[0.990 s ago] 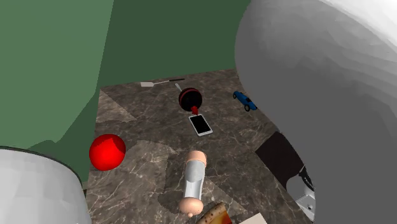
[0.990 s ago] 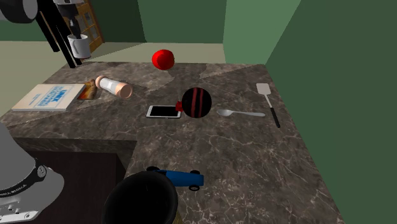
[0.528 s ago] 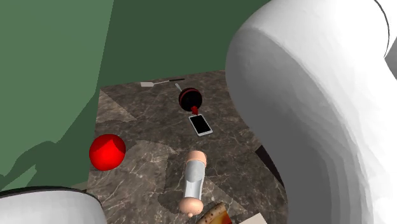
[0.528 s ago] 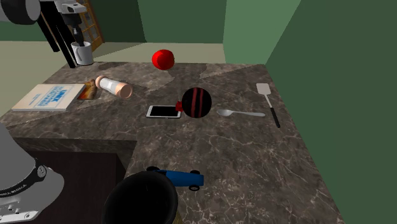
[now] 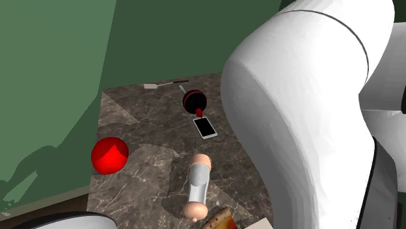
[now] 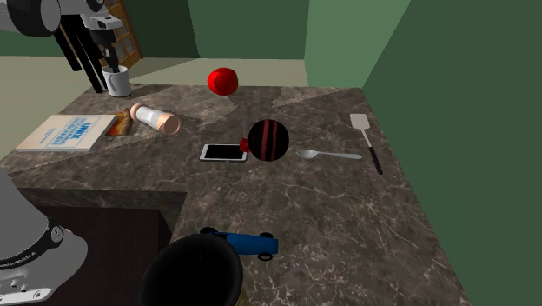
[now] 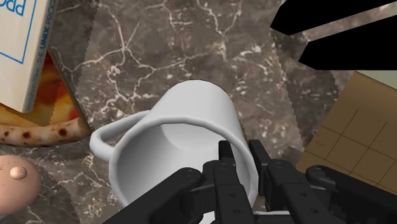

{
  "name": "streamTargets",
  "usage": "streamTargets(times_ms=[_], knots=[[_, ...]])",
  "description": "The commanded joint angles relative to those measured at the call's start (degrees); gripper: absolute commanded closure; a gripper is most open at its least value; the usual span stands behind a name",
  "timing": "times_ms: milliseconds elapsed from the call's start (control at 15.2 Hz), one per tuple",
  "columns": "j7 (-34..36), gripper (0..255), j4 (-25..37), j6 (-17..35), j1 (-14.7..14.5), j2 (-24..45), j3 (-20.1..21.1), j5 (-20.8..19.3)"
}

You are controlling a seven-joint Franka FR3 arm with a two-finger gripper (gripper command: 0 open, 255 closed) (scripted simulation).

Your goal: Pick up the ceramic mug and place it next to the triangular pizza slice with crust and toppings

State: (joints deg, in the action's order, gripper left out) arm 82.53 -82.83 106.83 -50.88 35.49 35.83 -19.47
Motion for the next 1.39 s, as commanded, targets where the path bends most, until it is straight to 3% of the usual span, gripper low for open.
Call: streamTargets(times_ms=[0,330,396,726,990,1320], knots=[[0.0,255,-0.1,0.2,0.0,0.0,0.0,0.0],[0.0,255,-0.1,0.2,0.0,0.0,0.0,0.0],[0.0,0,-0.1,0.2,0.0,0.1,0.0,0.0],[0.0,0,-0.1,0.2,0.0,0.1,0.0,0.0],[-0.9,0,6.1,-6.6,-0.9,-0.8,0.5,0.9],[-0.9,0,6.1,-6.6,-0.9,-0.8,0.5,0.9]])
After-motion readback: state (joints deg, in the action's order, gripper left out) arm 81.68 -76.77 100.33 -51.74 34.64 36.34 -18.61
